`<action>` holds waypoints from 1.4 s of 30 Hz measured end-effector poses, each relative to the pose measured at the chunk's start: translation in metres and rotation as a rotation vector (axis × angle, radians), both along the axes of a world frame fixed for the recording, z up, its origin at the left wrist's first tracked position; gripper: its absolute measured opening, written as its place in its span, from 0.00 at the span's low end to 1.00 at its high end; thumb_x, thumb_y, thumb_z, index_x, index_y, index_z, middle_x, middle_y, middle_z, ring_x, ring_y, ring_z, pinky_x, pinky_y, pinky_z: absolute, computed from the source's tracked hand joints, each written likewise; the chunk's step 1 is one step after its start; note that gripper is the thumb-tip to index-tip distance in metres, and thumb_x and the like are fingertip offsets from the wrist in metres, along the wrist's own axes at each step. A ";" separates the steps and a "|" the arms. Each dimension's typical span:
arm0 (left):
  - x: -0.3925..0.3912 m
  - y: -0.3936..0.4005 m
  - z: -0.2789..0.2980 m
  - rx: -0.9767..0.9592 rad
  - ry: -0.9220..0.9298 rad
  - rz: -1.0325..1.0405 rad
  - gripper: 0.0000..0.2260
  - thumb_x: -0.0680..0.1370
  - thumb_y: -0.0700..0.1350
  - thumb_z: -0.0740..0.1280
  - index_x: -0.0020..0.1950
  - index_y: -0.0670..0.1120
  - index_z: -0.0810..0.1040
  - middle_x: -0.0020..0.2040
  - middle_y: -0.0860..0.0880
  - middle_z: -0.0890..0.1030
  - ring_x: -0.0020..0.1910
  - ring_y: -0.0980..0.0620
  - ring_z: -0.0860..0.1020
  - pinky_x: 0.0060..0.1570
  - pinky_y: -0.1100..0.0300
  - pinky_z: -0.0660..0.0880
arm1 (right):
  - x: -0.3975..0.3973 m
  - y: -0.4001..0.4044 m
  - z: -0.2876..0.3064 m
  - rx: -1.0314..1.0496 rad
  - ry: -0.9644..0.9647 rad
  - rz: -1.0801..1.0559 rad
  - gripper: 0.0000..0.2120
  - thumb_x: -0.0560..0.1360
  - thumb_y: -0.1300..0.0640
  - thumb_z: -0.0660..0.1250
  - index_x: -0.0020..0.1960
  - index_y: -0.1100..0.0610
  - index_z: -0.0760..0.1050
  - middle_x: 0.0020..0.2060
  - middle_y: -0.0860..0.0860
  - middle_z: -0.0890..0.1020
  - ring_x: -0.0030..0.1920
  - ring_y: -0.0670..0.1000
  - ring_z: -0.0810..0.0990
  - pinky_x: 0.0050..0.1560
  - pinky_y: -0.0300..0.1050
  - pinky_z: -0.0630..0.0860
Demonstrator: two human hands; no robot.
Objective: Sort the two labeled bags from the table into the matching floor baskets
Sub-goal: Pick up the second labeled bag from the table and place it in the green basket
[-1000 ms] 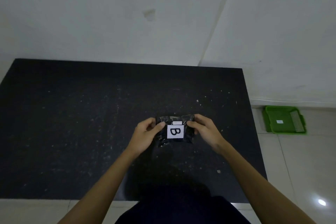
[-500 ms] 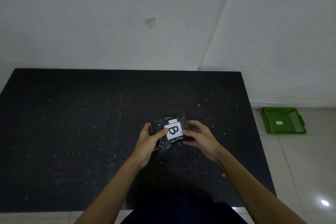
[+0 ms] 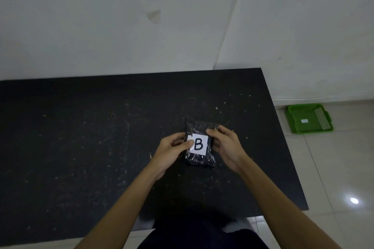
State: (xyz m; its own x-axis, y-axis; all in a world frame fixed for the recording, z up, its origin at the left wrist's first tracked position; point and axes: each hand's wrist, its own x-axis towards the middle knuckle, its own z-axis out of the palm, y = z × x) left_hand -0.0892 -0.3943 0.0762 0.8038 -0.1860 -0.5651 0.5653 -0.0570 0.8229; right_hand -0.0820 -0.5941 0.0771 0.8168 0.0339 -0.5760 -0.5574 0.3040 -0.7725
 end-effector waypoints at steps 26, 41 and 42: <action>-0.044 -0.376 -0.005 0.057 -0.008 -0.179 0.15 0.75 0.47 0.75 0.62 0.50 0.82 0.55 0.47 0.86 0.55 0.49 0.85 0.56 0.54 0.82 | -0.092 -0.368 -0.013 -0.179 -0.046 -0.056 0.15 0.80 0.62 0.67 0.66 0.58 0.76 0.55 0.59 0.86 0.54 0.57 0.86 0.53 0.49 0.83; -0.015 -0.665 -0.030 0.049 0.022 -0.233 0.15 0.77 0.44 0.74 0.63 0.46 0.80 0.55 0.45 0.85 0.52 0.48 0.85 0.48 0.59 0.83 | -0.070 -0.651 -0.027 -0.269 0.053 -0.098 0.14 0.79 0.62 0.67 0.64 0.58 0.77 0.52 0.60 0.86 0.50 0.58 0.87 0.47 0.48 0.83; -0.007 -0.678 -0.034 0.057 0.022 -0.232 0.14 0.77 0.43 0.74 0.63 0.46 0.80 0.55 0.45 0.85 0.52 0.49 0.85 0.48 0.59 0.83 | -0.060 -0.665 -0.030 -0.266 0.056 -0.090 0.14 0.79 0.63 0.67 0.64 0.58 0.77 0.52 0.60 0.86 0.48 0.56 0.87 0.45 0.46 0.82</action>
State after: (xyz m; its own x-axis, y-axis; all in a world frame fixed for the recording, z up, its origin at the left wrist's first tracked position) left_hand -0.0963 -1.0727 0.0425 0.7303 -0.3317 -0.5972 0.5496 -0.2339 0.8020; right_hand -0.1423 -1.2595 0.0472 0.7764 -0.1956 -0.5991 -0.5812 0.1454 -0.8007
